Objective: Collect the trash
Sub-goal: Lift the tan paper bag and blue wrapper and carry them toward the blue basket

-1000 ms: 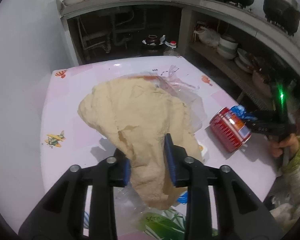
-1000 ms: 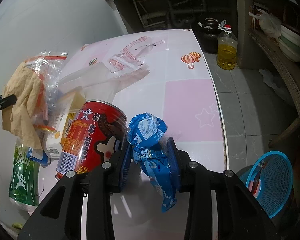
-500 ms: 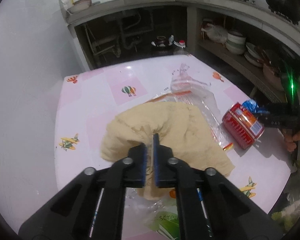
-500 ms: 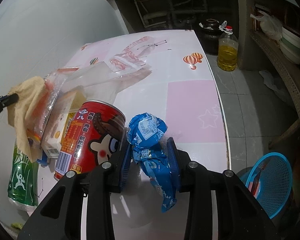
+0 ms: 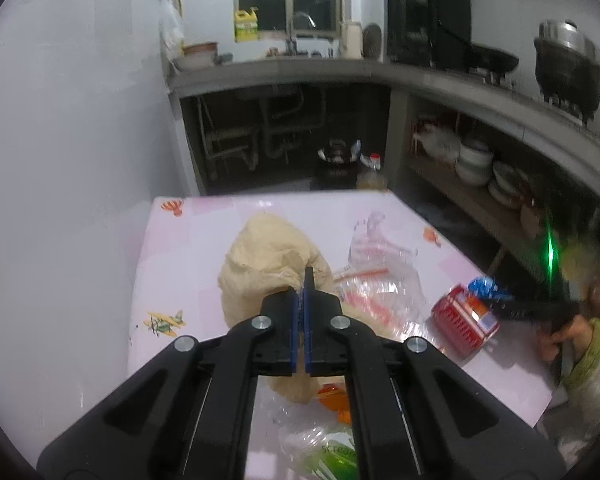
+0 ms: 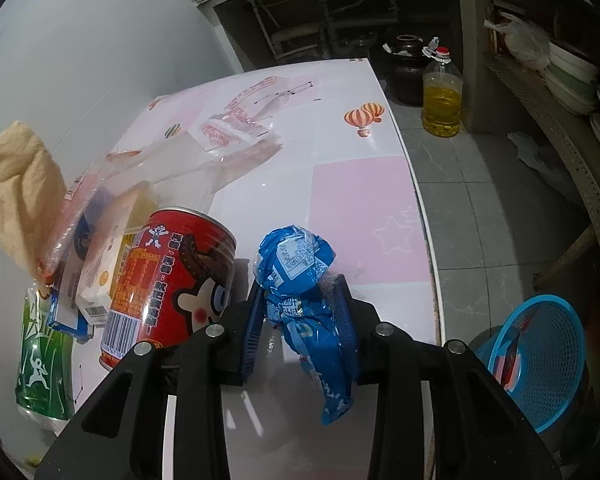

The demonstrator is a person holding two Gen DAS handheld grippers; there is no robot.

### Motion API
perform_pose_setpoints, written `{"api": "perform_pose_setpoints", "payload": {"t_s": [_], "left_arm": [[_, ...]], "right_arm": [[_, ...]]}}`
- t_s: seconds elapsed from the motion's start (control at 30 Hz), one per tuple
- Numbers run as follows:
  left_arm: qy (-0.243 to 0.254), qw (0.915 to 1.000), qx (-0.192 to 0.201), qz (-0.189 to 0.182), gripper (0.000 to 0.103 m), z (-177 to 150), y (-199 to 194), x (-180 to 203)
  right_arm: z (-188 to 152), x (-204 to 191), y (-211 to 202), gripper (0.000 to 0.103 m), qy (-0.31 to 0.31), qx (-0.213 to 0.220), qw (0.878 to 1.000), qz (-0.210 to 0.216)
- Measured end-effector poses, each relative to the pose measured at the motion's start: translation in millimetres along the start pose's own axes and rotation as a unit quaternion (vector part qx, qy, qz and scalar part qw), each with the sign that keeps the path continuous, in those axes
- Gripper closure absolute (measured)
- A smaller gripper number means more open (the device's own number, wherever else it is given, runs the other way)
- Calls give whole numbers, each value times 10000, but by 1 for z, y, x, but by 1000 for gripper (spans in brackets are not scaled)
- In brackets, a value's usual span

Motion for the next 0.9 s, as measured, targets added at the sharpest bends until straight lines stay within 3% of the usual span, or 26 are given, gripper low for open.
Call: {"api": "perform_pose_setpoints", "payload": {"t_s": [0.4,0.9], "left_arm": [[-336,9976,603,-11,103,29,-29,-9],[-258,9974,625,-254,103,32,-25,14]], "right_arm": [[4,19,-10,70,253,128,9996,-85],[8,49,-33,70,621,357,9973,-184]]}}
Point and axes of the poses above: each gripper's, at about its wrist camera, not at the fingertips, and y roughly the way its jaws point, x to its right, z to its top, the point moved 10 cm from there along y, roughly the way its jaws point, and after that the axes turned 12 degrees about y, right-handed, at the moved point
